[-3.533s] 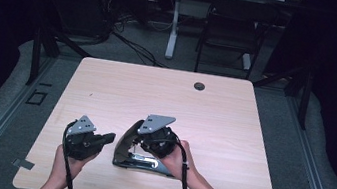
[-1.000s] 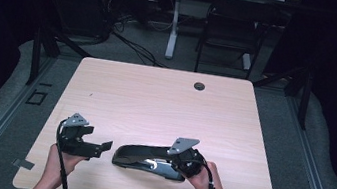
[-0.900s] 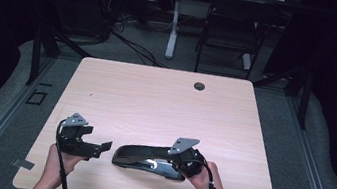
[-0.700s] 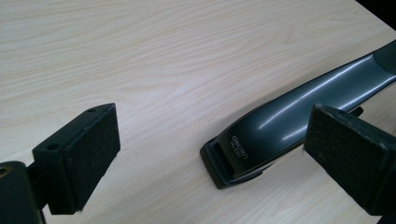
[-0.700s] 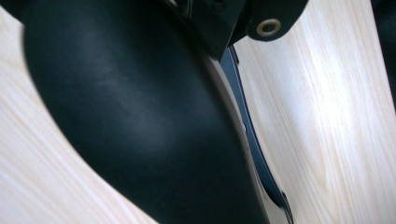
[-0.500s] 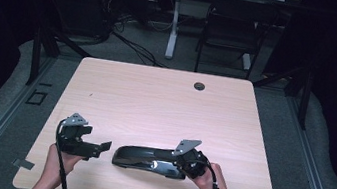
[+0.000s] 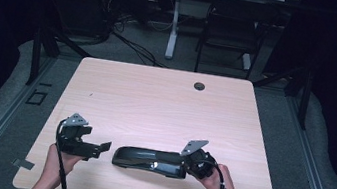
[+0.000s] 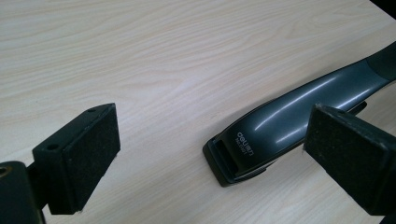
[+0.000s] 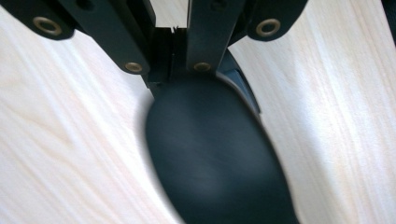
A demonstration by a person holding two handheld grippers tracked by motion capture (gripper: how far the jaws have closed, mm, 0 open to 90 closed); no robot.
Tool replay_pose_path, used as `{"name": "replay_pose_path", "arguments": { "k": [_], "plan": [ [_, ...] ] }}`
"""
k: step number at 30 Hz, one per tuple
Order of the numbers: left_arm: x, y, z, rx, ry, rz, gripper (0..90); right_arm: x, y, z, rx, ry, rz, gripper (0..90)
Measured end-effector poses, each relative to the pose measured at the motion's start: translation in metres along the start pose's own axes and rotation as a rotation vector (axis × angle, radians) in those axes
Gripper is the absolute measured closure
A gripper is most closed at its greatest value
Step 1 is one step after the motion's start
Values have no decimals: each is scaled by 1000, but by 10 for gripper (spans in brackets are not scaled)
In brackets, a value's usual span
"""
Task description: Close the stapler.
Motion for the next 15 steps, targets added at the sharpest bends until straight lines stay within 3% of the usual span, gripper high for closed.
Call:
{"name": "replay_pose_path", "arguments": {
  "k": [4,8,10,11,12,15],
  "plan": [
    [0,0,0,-9,-1,2,39,17,11,1,-38,17,-34,900],
    [0,-1,0,-11,-2,0,39,40,16,8,-75,108,-58,900],
    [0,-1,0,-13,-2,0,39,49,12,14,-81,158,-50,900],
    [0,-1,0,-13,-1,-1,39,49,12,14,-81,158,-50,900],
    [0,-1,0,-16,0,-2,40,56,5,19,-69,176,-27,900],
    [1,-1,0,-16,1,-1,40,56,-6,24,-29,163,-10,900]
  ]
}}
Point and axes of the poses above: each handheld gripper's, and its own axes: x roughly backward along the jaws, z roughly out of its top, y roughly to its right, the point moved 2 cm from there along -x, roughly forward along the jaws, and after that the axes turned 1 degree about -y, right-handed, at the moved point
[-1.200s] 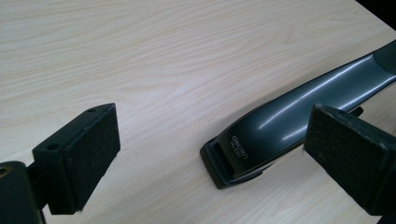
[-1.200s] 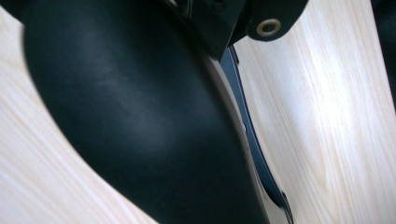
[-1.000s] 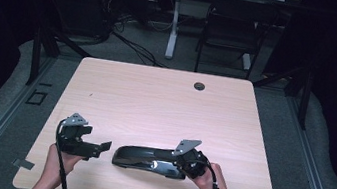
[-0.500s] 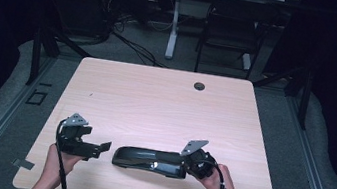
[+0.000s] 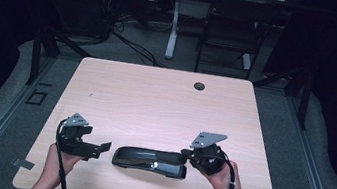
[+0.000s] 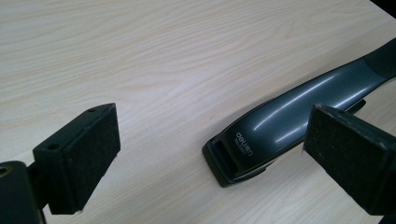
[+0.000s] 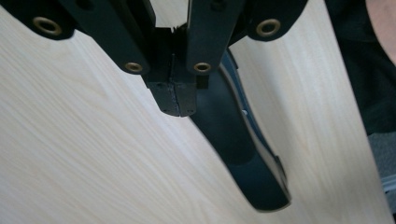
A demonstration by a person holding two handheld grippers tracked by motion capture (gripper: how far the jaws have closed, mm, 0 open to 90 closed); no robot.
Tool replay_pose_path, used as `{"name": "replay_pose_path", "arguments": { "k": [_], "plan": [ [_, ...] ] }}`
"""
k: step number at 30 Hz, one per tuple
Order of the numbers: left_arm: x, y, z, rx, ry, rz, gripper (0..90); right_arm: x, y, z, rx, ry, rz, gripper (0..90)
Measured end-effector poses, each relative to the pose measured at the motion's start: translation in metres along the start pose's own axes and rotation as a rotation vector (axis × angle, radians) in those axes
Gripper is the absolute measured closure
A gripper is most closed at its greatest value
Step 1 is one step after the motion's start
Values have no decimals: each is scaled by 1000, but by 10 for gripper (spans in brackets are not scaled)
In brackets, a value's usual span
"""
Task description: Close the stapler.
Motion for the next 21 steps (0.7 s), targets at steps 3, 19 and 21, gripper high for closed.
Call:
{"name": "replay_pose_path", "arguments": {
  "k": [3,19,21],
  "plan": [
    [0,0,0,3,-1,2,40,-4,-4,0,21,-18,3,900],
    [-1,-1,0,0,-5,6,46,-15,0,-8,4,-79,32,900],
    [-1,0,0,-6,-8,3,47,-17,0,-9,2,-91,34,900]
  ]
}}
Point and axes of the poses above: each handheld gripper's, and its own axes: x roughly backward along the jaws, z roughly out of its top, y roughly to its right, the point moved 2 cm from there along -x, roughly forward along the jaws, and after that the axes turned 1 degree about -y, right-handed, at the moved point
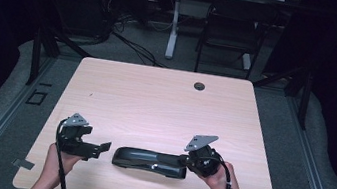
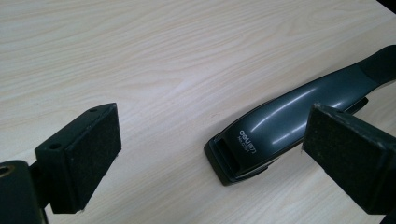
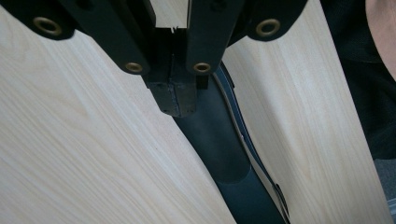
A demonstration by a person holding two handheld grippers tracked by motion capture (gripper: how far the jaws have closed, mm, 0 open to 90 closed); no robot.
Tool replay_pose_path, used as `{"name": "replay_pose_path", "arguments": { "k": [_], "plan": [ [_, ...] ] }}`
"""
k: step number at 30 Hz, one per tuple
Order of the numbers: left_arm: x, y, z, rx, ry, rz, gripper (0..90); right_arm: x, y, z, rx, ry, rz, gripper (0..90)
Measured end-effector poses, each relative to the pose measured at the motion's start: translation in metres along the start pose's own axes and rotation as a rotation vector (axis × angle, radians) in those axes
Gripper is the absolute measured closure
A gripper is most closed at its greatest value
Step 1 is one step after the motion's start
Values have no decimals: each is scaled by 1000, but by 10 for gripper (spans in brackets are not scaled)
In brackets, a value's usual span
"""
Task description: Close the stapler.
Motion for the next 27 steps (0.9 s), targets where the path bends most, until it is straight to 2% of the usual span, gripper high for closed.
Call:
{"name": "replay_pose_path", "arguments": {
  "k": [4,18,20,27],
  "plan": [
    [0,0,0,0,-2,1,48,-5,1,-3,0,-18,3,900],
    [-1,1,0,1,2,7,49,-5,2,-4,-12,-8,9,900],
    [-1,1,0,1,1,11,49,-8,1,-5,-10,-25,8,900],
    [0,0,0,1,0,7,49,-7,0,-4,4,-26,0,900]
  ]
}}
Point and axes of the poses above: each handheld gripper's, and its own axes: x roughly backward along the jaws, z roughly out of its top, y roughly to its right, the point moved 2 cm from there along -x, roughly forward along the jaws, and after that the axes turned 1 degree about -y, right-handed, at the moved point
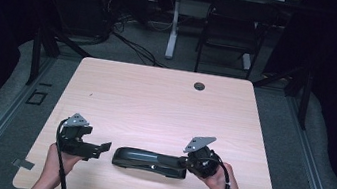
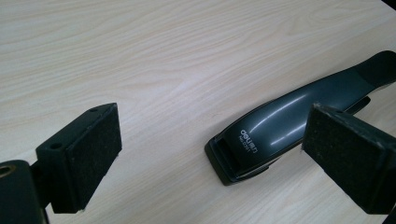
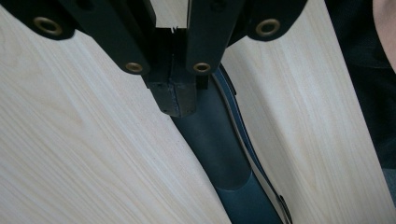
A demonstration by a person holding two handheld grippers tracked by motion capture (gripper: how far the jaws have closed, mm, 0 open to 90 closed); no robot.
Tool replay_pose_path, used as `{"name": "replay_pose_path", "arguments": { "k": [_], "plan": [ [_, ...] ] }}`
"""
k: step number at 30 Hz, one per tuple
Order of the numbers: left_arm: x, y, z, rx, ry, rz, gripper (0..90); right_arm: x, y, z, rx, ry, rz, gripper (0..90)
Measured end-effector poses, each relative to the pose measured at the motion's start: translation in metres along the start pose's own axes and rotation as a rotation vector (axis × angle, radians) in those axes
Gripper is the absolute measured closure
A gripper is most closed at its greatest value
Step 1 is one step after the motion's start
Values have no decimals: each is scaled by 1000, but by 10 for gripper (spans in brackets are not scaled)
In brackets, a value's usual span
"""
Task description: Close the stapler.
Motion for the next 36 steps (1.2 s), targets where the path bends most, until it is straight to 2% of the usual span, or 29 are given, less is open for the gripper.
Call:
{"name": "replay_pose_path", "arguments": {
  "k": [6,9,20,23,24,25,27,28,29,33,34,35,36],
  "plan": [
    [0,0,0,-2,1,-2,49,4,0,2,-15,26,4,900],
    [-1,0,0,-5,-1,-9,49,11,1,6,-31,75,12,900],
    [-1,1,0,-12,1,-16,48,17,-6,14,-2,105,17,827],
    [-1,1,0,-12,2,-21,49,22,-6,16,-8,120,14,752],
    [-1,1,0,-12,2,-21,49,22,-6,16,-8,120,14,752],
    [-1,1,0,-13,1,-21,49,26,-3,16,-20,131,10,658],
    [-2,1,0,-12,1,-21,49,30,1,15,-32,135,0,557],
    [-2,1,0,-12,1,-21,49,30,1,15,-32,135,0,557],
    [-2,0,0,-15,-2,-23,49,33,7,12,-51,144,-1,474],
    [-2,0,0,-16,-9,-22,49,41,20,5,-88,155,-20,381],
    [-2,0,0,-16,-9,-22,49,41,20,5,-88,155,-20,381],
    [-2,-1,0,-15,-9,-20,49,47,26,1,-101,164,-30,338],
    [-2,-1,0,-15,-9,-20,49,47,26,1,-101,164,-30,338]
  ]
}}
Point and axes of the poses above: each handheld gripper's, and its own axes: x roughly backward along the jaws, z roughly out of its top, y roughly to its right, the point moved 2 cm from there along -x, roughly forward along the jaws, and after that the axes turned 1 degree about -y, right-handed, at the moved point
